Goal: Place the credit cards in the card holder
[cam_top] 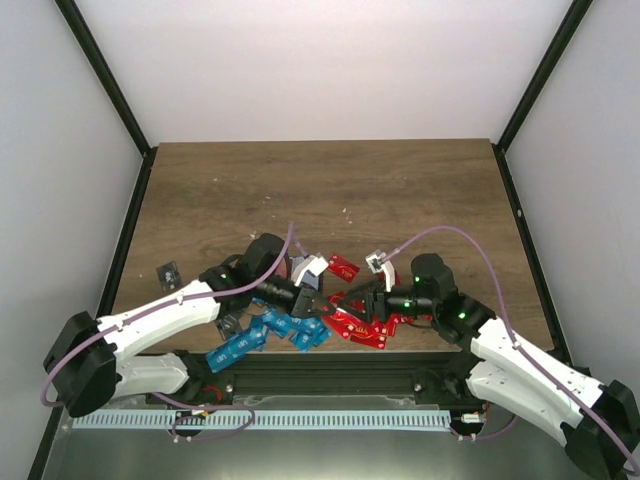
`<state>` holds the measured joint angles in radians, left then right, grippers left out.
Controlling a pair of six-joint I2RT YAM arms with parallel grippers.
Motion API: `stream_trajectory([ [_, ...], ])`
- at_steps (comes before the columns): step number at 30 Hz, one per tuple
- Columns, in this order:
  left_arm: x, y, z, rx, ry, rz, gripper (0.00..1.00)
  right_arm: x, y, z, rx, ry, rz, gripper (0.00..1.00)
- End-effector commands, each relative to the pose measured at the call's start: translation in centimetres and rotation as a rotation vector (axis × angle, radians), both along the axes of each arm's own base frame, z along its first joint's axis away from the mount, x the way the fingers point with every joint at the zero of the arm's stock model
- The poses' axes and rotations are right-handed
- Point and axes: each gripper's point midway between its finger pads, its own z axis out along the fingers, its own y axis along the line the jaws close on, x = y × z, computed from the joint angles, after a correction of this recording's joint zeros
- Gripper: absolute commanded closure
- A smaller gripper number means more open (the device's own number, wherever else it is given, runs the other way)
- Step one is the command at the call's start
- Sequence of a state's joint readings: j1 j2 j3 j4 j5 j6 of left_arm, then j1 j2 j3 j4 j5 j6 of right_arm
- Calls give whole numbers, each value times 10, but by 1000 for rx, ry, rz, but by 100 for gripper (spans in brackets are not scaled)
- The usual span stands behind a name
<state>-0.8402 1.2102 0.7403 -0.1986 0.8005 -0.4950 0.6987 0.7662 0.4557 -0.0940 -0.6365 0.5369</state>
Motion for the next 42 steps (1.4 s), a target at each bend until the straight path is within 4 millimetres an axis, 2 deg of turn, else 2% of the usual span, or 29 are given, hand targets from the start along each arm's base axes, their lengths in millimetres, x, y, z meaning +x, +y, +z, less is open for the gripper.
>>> stream_trajectory([
  [1, -6, 2, 10, -17, -8, -41, 96, -17, 5, 35, 88, -60, 120, 38],
  [5, -7, 2, 14, -27, -10, -44, 96, -28, 4, 33, 102, -35, 166, 47],
  [11, -10, 0, 27, -64, -9, -67, 96, -34, 4, 16, 87, 25, 192, 50],
  [18, -8, -2, 34, -60, -23, -76, 95, -25, 1, 10, 57, 35, 135, 53],
  [24, -4, -3, 31, -38, -34, -71, 95, -33, 1, 11, 79, 49, 174, 73],
  [28, -2, -3, 35, -37, -52, -68, 95, -40, 3, 16, 119, 64, 215, 95],
  [29, -2, -4, 36, -38, -55, -69, 95, -41, 4, 17, 130, 68, 225, 99],
  [31, 1, -4, 36, -29, -64, -61, 93, -41, 6, 22, 146, 72, 233, 99],
  [33, 8, -3, 40, -15, -93, -29, 81, -37, 6, 27, 152, 67, 210, 99],
  [35, 20, 0, 47, -16, -130, 24, 55, -28, 6, 31, 157, 65, 159, 99],
  [39, 51, 19, 60, -45, -183, 180, 20, -12, 5, 44, 247, 93, 52, 99],
  [41, 66, 31, 66, -84, -191, 259, 10, -3, 5, 49, 286, 101, 1, 99],
  [42, 72, 36, 68, -104, -194, 293, 9, 3, 5, 51, 302, 100, -26, 99],
])
